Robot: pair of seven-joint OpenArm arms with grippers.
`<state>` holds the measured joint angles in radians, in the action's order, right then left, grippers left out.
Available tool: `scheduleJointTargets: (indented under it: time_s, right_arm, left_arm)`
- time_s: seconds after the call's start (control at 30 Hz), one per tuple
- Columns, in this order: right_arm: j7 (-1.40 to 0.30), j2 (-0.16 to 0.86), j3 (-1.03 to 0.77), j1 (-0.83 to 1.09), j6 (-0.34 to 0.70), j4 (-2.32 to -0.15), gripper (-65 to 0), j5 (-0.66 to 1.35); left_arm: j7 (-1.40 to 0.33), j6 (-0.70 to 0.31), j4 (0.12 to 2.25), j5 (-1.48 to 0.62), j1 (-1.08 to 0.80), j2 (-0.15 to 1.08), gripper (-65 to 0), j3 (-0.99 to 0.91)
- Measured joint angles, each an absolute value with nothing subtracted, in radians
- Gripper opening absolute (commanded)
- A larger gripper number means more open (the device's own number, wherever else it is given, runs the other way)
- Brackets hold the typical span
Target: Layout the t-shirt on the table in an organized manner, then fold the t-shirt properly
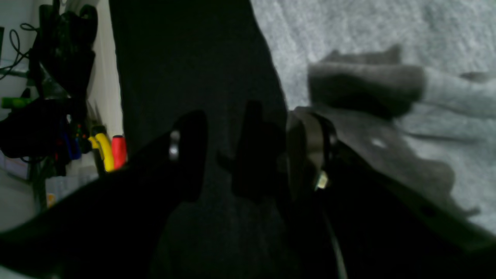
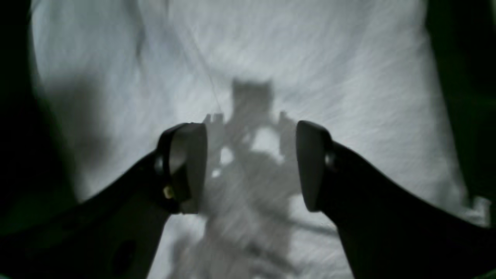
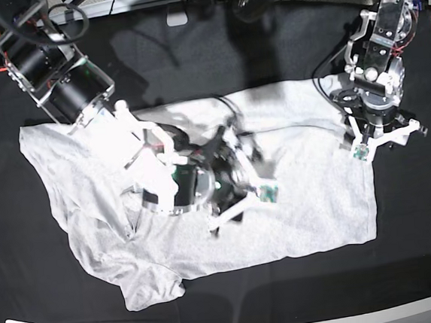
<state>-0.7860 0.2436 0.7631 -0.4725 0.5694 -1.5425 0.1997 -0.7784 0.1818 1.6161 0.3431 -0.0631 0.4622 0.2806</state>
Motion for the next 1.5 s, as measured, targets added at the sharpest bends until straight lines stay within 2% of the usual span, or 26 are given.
scheduleJointTargets:
  time_s: [0.13, 0.27, 0.43, 0.5, 0.57, 0.67, 0.77, 0.9, 1.1, 1.23, 1.3, 1.5]
  right_arm:
    - [-0.752, 0.25, 0.762, -0.473, 0.362, -1.554, -30.9, 0.074]
    - [-0.752, 0.249, 0.762, -0.47, 0.247, -1.555, -30.9, -0.043]
    - [-0.896, 0.247, 0.762, -0.46, -0.076, -1.556, -30.9, -0.337]
    - [-0.96, 0.25, 0.758, -0.46, -0.144, -1.555, -30.9, -0.467]
    - [-0.973, 0.25, 0.757, -0.46, -0.151, -1.555, -30.9, -0.505]
    - [-0.956, 0.246, 0.758, -0.46, -0.081, -1.555, -30.9, -0.428]
    - [-0.91, 0.247, 0.759, -0.46, 0.107, -1.557, -30.9, -0.297]
    - [-0.947, 0.25, 0.759, -0.459, 0.359, -1.587, -30.9, -0.099]
    - [-1.065, 0.249, 0.76, -0.463, 0.627, -1.675, -30.9, 0.309]
    - [-1.085, 0.249, 0.76, -0.423, 0.671, -1.639, -30.9, 0.306]
    - [-1.051, 0.25, 0.76, -0.4, 0.675, -1.61, -30.9, 0.221]
    - [-0.963, 0.244, 0.76, -0.403, 0.671, -1.505, -30.9, 0.176]
  left_arm:
    - [-0.779, 0.182, 1.616, 0.344, -0.063, 0.46, -34.3, 0.281]
    - [-0.778, 0.182, 1.616, 0.344, -0.063, 0.46, -34.3, 0.281]
    - [-0.779, 0.182, 1.616, 0.343, -0.063, 0.461, -34.3, 0.281]
    - [-0.778, 0.182, 1.616, 0.344, -0.063, 0.46, -34.3, 0.281]
    - [-0.778, 0.182, 1.616, 0.343, -0.063, 0.46, -34.3, 0.281]
    - [-0.778, 0.182, 1.616, 0.344, -0.063, 0.46, -34.3, 0.281]
    - [-0.778, 0.182, 1.616, 0.344, -0.063, 0.46, -34.3, 0.281]
    - [-0.778, 0.182, 1.616, 0.343, -0.063, 0.46, -34.3, 0.281]
    - [-0.778, 0.182, 1.616, 0.338, -0.063, 0.46, -34.3, 0.281]
    - [-0.778, 0.183, 1.616, 0.291, -0.063, 0.461, -34.3, 0.281]
    - [-0.778, 0.182, 1.616, 0.289, -0.064, 0.46, -34.3, 0.281]
    - [-0.779, 0.182, 1.616, 0.288, -0.063, 0.461, -34.3, 0.281]
